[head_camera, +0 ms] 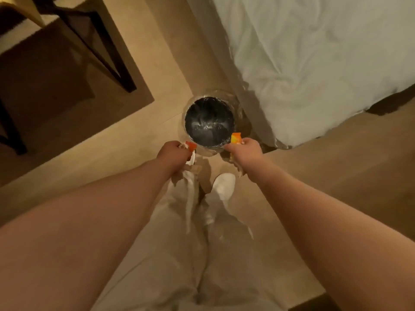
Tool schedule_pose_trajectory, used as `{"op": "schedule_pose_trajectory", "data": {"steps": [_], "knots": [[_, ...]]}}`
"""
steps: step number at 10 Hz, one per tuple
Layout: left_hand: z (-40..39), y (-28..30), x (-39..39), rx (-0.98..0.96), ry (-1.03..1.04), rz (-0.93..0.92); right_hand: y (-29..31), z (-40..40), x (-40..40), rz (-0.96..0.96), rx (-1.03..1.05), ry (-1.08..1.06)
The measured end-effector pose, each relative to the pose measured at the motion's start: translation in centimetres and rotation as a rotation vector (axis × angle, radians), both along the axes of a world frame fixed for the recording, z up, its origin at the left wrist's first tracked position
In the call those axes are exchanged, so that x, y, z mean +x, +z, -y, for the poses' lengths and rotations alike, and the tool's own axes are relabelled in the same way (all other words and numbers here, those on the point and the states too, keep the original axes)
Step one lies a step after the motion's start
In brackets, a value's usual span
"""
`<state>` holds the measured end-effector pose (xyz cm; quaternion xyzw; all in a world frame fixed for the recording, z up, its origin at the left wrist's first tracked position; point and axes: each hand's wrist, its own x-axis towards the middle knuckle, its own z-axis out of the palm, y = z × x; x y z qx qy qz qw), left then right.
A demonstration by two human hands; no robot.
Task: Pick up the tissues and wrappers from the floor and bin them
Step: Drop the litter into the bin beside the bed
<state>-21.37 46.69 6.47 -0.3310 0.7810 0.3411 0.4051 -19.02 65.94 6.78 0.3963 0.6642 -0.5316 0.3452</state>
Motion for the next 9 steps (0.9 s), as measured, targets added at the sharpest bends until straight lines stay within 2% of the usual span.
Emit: {"op": "schedule_pose_trajectory", "data": {"steps": [2,3,5,6,7,9], "knots": [[-2.3,-12.4,-3.8,0.137,0.173,0.109,-11.9,1.5,-1.6,0.150,-0.094,-0.243],[-2.4,-17.4,-5.5,0.173,0.387,0.195,-17.0,2.3,-3.1,0.211,-0.100,-0.372],[-2.4,-21.5,-9.4,0.317,0.473,0.326,-24.3,2.9,-6.8,0.251,-0.195,-0.539],[-1.9,-22.5,-10.8,0.283,0.440,0.343,-25.6,2.9,-7.4,0.265,-0.257,-0.617],[-0.5,-22.6,-11.1,0.263,0.390,0.394,-23.9,3.0,-7.5,0.293,-0.239,-0.643],[1.4,-16.4,-10.6,0.360,0.436,0.439,-17.0,3.3,-7.2,0.314,-0.184,-0.534]]}}
